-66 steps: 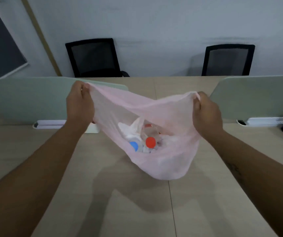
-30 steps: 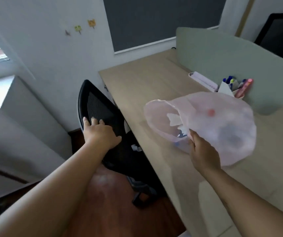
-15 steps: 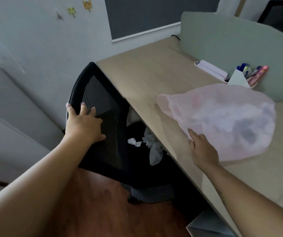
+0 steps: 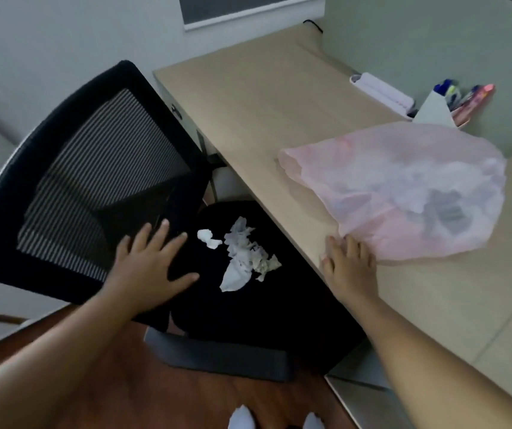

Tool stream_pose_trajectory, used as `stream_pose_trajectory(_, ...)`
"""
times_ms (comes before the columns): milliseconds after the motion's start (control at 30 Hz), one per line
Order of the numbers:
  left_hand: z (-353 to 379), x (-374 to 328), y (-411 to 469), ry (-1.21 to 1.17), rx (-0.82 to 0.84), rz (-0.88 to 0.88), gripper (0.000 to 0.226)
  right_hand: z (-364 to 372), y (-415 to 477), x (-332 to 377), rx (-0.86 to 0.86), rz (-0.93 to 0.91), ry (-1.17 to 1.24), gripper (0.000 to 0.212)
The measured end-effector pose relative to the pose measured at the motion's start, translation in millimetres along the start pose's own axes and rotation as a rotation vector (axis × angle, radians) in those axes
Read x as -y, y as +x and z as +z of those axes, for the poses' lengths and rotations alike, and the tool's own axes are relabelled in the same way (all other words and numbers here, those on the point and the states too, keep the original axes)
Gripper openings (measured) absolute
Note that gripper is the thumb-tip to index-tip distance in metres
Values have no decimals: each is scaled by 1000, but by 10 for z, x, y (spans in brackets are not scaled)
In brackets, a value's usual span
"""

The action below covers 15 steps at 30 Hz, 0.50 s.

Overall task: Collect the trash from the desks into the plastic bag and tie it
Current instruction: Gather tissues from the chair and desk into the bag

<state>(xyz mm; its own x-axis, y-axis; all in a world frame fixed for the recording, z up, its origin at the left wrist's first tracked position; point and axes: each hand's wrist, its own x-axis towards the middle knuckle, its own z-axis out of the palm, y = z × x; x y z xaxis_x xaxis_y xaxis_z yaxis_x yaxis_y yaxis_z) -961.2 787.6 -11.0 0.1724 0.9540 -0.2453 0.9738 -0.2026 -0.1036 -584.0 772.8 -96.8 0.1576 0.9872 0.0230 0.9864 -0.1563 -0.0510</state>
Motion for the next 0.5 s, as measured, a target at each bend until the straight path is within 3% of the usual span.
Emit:
stream_pose_trajectory(67, 574, -432, -344, -133, 262, 85, 113, 114, -30, -13, -7, -12, -10, 56)
stream_pose_trajectory(167, 1338, -746, -770, -49, 595, 158, 116, 210, 14, -44, -5, -25, -13, 62)
stream_pose_trajectory(300, 1490, -682, -909, -62, 543, 59, 83, 209, 196, -83, 6, -97, -5, 68)
stream_pose_trajectory(433, 1587, -609, -849, -46, 443, 105, 75, 204, 373, -59, 11, -120, 6, 69)
stream_pose_trajectory(500, 1607, -673, -862, -95, 482, 104, 80, 210, 443, -32, 19, -126, 16, 70)
